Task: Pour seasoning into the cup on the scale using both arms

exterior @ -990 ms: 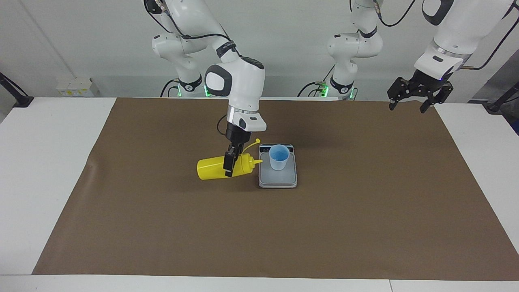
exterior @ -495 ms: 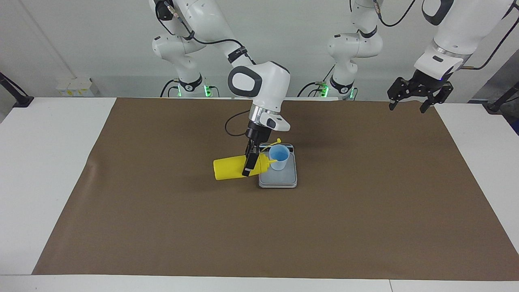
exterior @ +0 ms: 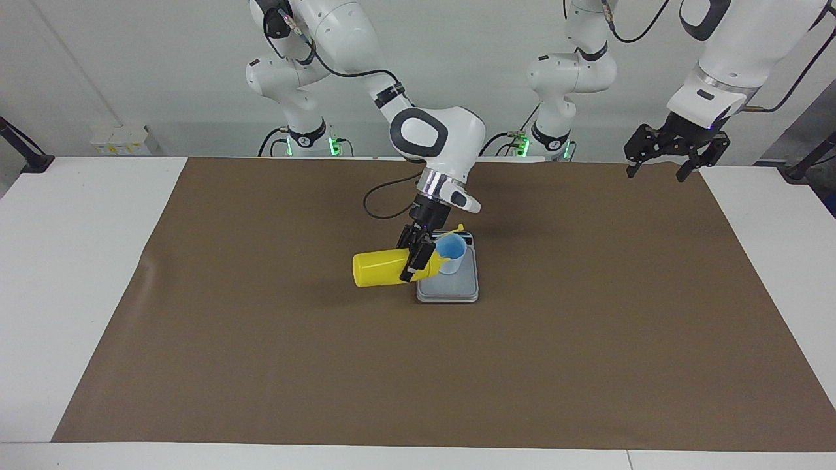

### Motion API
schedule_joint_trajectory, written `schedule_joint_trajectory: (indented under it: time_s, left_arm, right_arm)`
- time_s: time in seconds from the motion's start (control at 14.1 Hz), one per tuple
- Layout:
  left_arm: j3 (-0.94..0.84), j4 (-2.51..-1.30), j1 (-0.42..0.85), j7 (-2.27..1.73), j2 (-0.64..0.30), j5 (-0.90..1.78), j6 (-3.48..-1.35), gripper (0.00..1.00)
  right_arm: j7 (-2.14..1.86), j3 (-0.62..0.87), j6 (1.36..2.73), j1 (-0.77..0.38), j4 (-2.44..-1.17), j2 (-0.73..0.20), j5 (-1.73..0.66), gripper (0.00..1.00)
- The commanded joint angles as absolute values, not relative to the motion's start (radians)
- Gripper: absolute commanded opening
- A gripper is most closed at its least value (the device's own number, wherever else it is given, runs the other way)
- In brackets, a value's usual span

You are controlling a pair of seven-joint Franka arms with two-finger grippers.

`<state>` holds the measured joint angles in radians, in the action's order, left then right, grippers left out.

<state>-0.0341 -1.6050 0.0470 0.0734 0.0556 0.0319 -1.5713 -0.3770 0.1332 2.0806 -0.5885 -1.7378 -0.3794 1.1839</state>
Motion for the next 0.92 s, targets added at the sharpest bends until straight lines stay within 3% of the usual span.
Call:
schedule_joint_trajectory:
  time_s: [0.0,0.85]
  left_arm:
    - [-0.041,-1.628,0.035,0.078,0.081,0.021,-1.562,1.0]
    - [-0.041,-1.628,0.035,0.078,0.081,0.021,-1.562,1.0]
  right_arm:
    - [-0.368,0.135,2.074,-0.595,-1.752,-0.383,1.252,0.0]
    - [-0.41,0.137,2.123,-0.595,-1.801,-0.373,1.281,0.0]
